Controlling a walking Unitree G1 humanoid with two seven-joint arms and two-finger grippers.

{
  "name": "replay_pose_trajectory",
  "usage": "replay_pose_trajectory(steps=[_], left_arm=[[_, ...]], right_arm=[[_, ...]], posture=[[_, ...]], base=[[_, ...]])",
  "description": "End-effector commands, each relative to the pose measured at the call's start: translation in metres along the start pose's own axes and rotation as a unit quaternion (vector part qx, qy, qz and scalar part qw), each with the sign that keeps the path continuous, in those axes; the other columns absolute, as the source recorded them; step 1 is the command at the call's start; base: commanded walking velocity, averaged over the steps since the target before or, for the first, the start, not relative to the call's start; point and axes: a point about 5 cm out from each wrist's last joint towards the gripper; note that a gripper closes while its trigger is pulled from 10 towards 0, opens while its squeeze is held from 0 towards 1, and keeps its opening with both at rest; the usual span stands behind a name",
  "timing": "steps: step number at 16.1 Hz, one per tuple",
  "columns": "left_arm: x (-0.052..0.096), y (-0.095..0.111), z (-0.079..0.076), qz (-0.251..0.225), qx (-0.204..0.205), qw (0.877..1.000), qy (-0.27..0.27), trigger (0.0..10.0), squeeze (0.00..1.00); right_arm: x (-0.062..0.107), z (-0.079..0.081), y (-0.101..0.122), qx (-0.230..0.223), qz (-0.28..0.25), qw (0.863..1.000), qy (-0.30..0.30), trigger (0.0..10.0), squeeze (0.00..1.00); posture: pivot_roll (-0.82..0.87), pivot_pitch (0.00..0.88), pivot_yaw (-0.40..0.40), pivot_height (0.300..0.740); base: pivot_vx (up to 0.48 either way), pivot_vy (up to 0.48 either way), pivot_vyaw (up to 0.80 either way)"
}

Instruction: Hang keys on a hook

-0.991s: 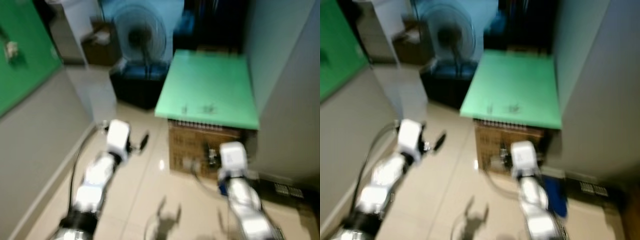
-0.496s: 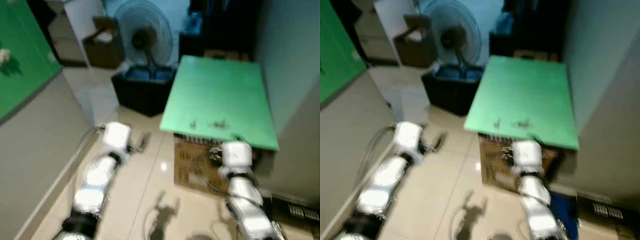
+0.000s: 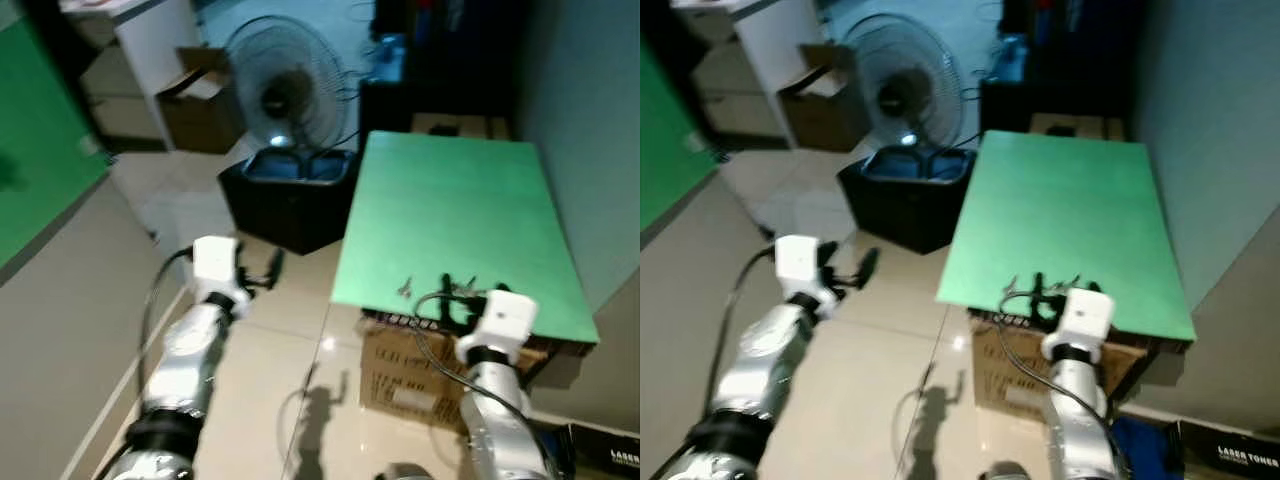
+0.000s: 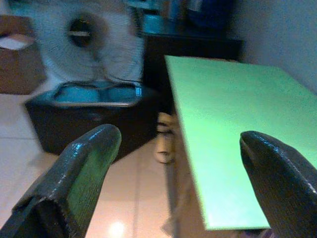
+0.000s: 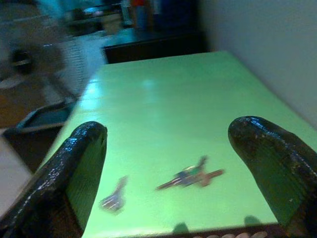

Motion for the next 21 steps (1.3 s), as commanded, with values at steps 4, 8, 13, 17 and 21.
replay_pose_trajectory(steps=[4, 8, 13, 17, 21], left_arm=[[0.001, -0.003, 0.0, 0.016, -0.041, 0.999, -0.008, 10.0, 0.0], [0.0, -0.003, -0.003, 0.02, -0.064, 0.998, -0.021, 10.0, 0.0], [0.001, -0.003, -0.001, 0.02, -0.068, 0.997, -0.019, 10.0, 0.0], [0.002, -0.004, 0.006, 0.023, -0.072, 0.997, 0.005, 10.0, 0.0], [0.003, -0.005, 0.007, 0.027, -0.085, 0.996, 0.013, 10.0, 0.0]], right_arm=[[-0.001, 0.004, 0.004, -0.011, -0.006, 1.0, -0.002, 10.0, 0.0], [0.0, 0.007, 0.005, -0.002, -0.008, 1.0, 0.006, 10.0, 0.0], [0.0, 0.011, 0.006, 0.006, -0.011, 1.0, 0.015, 10.0, 0.0], [0.002, 0.016, 0.006, 0.013, -0.013, 0.999, 0.028, 10.0, 0.0], [0.003, 0.017, 0.004, 0.017, -0.01, 0.999, 0.032, 10.0, 0.0]], posture=[[-0.15, 0.0, 0.11, 0.727], [-0.16, 0.0, 0.119, 0.727], [-0.15, 0.0, 0.118, 0.727], [-0.15, 0.0, 0.116, 0.727], [-0.15, 0.0, 0.116, 0.727]], base=[[0.0, 0.0, 0.0], [0.0, -0.43, 0.0], [0.099, -0.429, 0.0], [0.433, -0.093, 0.0], [0.0, 0.0, 0.0]])
Point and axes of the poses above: a point about 5 cm out from each wrist's last joint towards the gripper, its own x axis pointing back from the gripper into the wrist, its own y axis along the axis of the wrist's last joint, z = x × y, and after that the axes turned 13 degrees about x, right-handed
